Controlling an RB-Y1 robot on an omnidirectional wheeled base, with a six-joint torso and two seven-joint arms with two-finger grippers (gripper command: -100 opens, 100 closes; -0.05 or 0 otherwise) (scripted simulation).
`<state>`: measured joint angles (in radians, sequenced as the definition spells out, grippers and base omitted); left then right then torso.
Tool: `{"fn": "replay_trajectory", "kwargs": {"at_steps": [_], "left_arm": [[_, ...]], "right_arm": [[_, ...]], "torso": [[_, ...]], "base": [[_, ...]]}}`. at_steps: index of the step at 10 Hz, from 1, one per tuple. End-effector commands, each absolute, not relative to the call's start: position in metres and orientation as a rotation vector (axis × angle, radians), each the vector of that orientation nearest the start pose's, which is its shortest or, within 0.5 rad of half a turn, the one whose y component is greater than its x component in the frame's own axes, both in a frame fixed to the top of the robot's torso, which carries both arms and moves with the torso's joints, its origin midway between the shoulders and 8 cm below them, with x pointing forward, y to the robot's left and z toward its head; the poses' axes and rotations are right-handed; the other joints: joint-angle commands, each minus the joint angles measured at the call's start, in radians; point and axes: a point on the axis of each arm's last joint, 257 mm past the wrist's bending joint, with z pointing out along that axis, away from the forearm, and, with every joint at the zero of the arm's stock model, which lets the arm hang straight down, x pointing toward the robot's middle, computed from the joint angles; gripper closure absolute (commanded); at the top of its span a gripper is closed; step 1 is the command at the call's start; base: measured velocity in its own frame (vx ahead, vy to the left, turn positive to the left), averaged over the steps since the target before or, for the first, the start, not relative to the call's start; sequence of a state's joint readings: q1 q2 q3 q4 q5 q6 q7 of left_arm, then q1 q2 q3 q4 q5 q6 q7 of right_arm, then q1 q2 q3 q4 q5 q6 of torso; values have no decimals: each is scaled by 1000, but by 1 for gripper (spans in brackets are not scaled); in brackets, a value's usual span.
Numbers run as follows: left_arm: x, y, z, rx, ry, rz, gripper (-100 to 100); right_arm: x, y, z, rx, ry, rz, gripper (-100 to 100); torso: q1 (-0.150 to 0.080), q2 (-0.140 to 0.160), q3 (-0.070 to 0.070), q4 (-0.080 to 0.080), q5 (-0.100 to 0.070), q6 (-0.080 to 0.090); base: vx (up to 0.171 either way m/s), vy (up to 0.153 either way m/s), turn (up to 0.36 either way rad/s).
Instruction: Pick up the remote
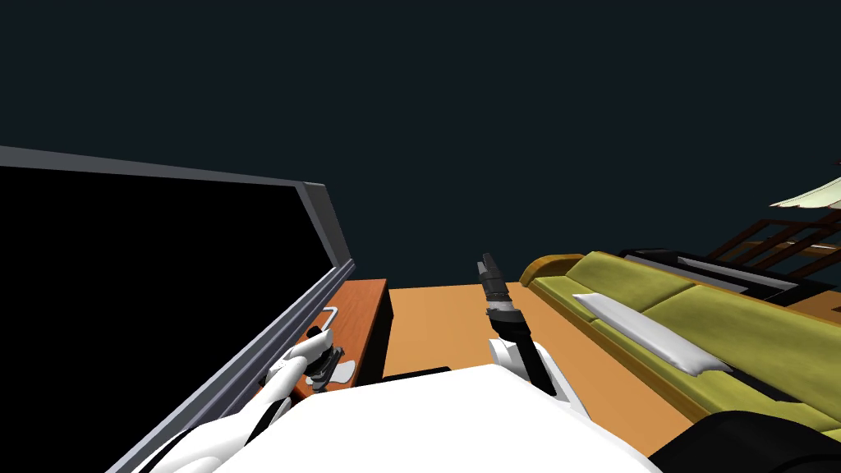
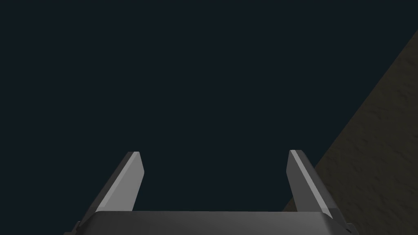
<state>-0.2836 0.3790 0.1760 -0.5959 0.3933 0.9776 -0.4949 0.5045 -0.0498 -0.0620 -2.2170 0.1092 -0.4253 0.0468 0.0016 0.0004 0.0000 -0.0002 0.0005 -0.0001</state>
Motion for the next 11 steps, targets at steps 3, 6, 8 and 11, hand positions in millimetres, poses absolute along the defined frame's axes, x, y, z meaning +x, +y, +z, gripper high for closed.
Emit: {"fn": "replay_trajectory", "kwargs": {"at_steps": [3,6,8,11], "left_arm": [[282,410,-581,-2129,2306,-2,100],[281,410,-581,-2130,2306,-2,100],[284,412,-577,-2126,2305,-6,100],[290,418,-569,-2121,2307,-7,100]], "right_arm": [[365,-293,-21,638,817,1088,0],[365,-293,-21,638,817,1088,0],[365,-293,-21,638,817,1088,0],[365,-293,-21,638,817,1088,0]], "torso": [[-2,0,0,1,0,1],[-1,-1,0,1,0,1],[-1,-1,0,1,0,1],[-3,0,1,1,-1,0]], "base": [[-2,2,-8],[0,0,0],[3,-1,14],[-7,-23,32]]}}
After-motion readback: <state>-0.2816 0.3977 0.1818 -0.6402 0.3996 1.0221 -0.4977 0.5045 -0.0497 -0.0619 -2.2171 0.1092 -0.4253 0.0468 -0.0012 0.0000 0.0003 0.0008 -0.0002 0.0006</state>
